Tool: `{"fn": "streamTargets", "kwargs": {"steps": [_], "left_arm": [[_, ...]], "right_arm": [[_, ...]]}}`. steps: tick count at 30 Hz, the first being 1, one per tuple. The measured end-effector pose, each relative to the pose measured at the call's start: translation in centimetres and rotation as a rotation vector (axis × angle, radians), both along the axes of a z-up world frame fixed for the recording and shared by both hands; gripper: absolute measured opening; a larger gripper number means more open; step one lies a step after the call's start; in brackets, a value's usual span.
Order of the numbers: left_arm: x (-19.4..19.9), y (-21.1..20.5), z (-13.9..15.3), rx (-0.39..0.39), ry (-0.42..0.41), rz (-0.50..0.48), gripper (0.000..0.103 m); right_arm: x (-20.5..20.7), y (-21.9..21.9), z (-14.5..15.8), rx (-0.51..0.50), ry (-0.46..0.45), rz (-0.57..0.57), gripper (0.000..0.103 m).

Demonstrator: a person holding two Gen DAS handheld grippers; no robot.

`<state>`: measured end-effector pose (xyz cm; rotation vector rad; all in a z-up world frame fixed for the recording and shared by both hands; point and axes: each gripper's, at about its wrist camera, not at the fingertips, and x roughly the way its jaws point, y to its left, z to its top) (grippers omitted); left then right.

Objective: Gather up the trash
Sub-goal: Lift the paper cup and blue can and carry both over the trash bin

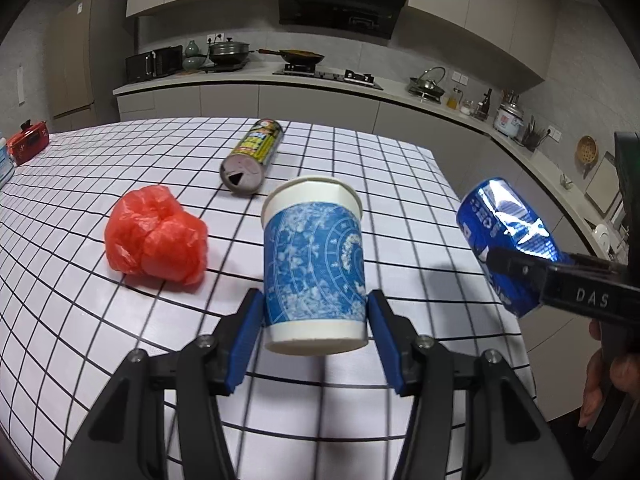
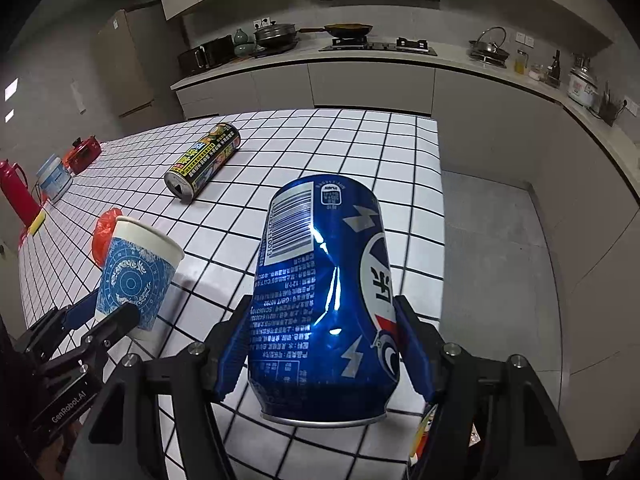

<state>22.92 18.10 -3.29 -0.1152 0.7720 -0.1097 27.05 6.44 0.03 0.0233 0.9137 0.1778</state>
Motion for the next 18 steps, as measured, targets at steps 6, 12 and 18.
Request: {"fn": "streamTargets", "kwargs": {"steps": [6,12,18], "left_arm": [[-1.0,-2.4,0.6,0.005,-0.008,-0.012,0.055],[-2.1,-4.5,1.0,0.011,-0.012,-0.022,0.055],[-3.2,-7.1,1.3,0.016,-0.016,-0.038,0.055]], "right_arm": [[-1.8,-1.9,0.4,-0.003,-0.009,-0.008,0.069],[-3.4,-4.0,0.4,0.001,-0.010,-0.014,0.069],[-5.0,-6.4,0.7,0.003,-0.013,-0.023,0.069]]}}
